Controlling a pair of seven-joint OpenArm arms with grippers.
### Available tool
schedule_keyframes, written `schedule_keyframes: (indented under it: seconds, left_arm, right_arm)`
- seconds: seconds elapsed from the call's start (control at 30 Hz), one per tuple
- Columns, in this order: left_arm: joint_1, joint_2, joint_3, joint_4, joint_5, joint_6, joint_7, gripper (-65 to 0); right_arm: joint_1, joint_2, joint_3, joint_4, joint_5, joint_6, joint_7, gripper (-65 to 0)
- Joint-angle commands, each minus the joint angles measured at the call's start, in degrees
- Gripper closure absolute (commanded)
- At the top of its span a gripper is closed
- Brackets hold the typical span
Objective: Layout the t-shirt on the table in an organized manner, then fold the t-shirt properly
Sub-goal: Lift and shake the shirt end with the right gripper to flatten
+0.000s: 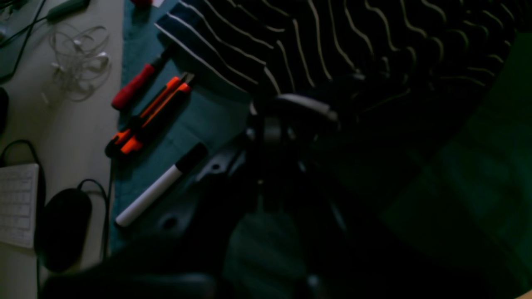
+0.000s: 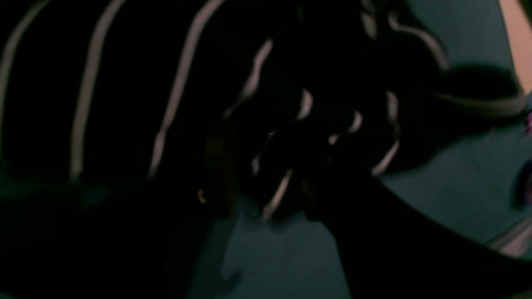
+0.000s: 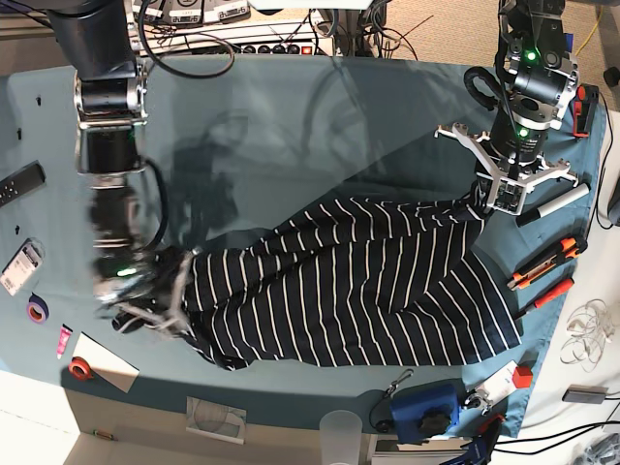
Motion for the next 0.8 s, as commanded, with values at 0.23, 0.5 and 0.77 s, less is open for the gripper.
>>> schedule_keyframes:
  seconds: [0.23,0.5,0.77]
  left_arm:
    - [-0.13,-0.26,-0.26,1.07,0.07,0.20,-1.44,0.0]
    - [-0.11,-0.28,-0.26,1.07,0.07,0.20,-1.44,0.0]
    - [-0.11,-0.28,-0.26,1.07,0.04,0.20,-1.44,0.0]
  right_arm:
    - [6.27,0.48,-10.05,-8.24,-7.50,-18.95,16.59,0.0]
    - [16.04,0.48,-6.10,-8.13,-2.84,-26.82,16.50,0.0]
    - [20.17,0.52,8.33,-8.13,5.70,-24.15,12.70,0.0]
